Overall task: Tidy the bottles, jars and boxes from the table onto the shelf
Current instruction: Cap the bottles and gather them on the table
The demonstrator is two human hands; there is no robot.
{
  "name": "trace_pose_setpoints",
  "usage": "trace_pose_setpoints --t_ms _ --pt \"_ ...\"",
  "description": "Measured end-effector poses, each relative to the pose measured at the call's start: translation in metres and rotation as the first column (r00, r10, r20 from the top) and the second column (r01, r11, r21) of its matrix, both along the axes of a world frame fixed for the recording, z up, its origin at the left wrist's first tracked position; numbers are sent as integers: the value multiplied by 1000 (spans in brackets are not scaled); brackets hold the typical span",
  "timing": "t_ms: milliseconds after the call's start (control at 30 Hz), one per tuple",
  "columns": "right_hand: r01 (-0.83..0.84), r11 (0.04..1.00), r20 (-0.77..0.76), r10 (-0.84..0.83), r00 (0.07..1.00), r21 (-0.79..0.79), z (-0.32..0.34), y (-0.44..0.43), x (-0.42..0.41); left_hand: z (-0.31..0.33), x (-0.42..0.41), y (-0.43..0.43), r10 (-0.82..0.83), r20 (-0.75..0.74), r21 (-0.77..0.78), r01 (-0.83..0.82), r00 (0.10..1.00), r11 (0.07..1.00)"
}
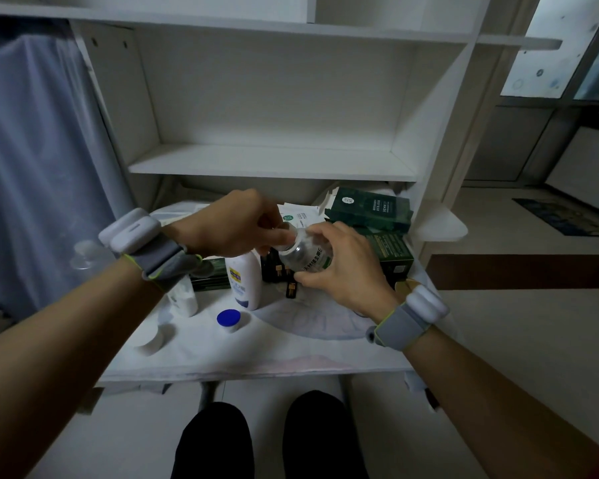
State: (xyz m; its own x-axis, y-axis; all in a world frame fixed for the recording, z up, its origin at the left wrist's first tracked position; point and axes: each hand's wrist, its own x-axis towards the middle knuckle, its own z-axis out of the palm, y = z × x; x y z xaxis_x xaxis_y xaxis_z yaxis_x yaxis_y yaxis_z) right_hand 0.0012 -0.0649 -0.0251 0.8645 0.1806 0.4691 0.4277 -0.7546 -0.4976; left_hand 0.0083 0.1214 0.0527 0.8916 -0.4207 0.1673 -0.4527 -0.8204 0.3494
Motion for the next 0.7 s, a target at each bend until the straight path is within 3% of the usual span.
trace_pose_setpoints --t_ms 133,267,367,567,700 --pt "-40 999 -41 41 998 27 0 -1 -3 -1 -1 -1 2 20 17 -2 1000 1000" --pt "-12 994 -176 31 984 110 6 -9 -4 -1 -4 -9 24 -8 -73 -24 1000 997" --pt "28 989 -267 11 964 142 5 -20 5 -3 -8 -10 49 -57 -46 -51 997 998" --pt "113 970 -188 -155 970 -214 -12 -25 12 -12 -14 -10 17 -198 9 -15 980 1000" --pt "116 949 -201 -179 963 -293 -14 -23 6 -16 -18 -9 -2 -263 -14 -1 965 1000"
